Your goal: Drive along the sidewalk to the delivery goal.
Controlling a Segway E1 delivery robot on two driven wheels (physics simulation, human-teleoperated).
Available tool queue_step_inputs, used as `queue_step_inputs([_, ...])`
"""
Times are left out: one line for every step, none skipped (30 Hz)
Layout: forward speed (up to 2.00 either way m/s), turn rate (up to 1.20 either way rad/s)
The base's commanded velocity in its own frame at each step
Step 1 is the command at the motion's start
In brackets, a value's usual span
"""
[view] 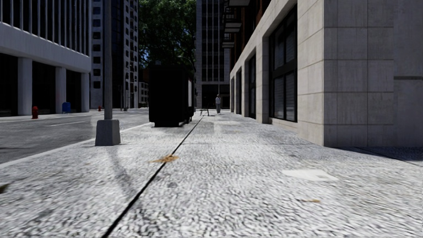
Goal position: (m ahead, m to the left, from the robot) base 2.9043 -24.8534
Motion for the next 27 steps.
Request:
queue_step_inputs([1.6, 0.0])
queue_step_inputs([1.53, 0.0])
queue_step_inputs([1.51, 0.0])
queue_step_inputs([1.51, 0.0])
queue_step_inputs([1.51, 0.0])
queue_step_inputs([1.51, 0.0])
queue_step_inputs([1.51, 0.0])
queue_step_inputs([1.51, 0.0])
queue_step_inputs([1.51, 0.0])
queue_step_inputs([1.51, 0.0])
queue_step_inputs([1.51, 0.0])
queue_step_inputs([1.51, 0.0])
queue_step_inputs([1.51, 0.0])
queue_step_inputs([1.5, 0.0])
queue_step_inputs([1.5, 0.0])
queue_step_inputs([1.5, 0.0])
queue_step_inputs([1.5, 0.0])
queue_step_inputs([1.5, 0.0])
queue_step_inputs([1.5, -0.24])
queue_step_inputs([1.5, -0.41])
queue_step_inputs([1.5, -0.58])
queue_step_inputs([1.5, -0.69])
queue_step_inputs([1.5, -0.85])
queue_step_inputs([1.5, -0.99])
queue_step_inputs([1.5, -0.99])
queue_step_inputs([1.5, -1.07])
queue_step_inputs([1.5, -1.09])
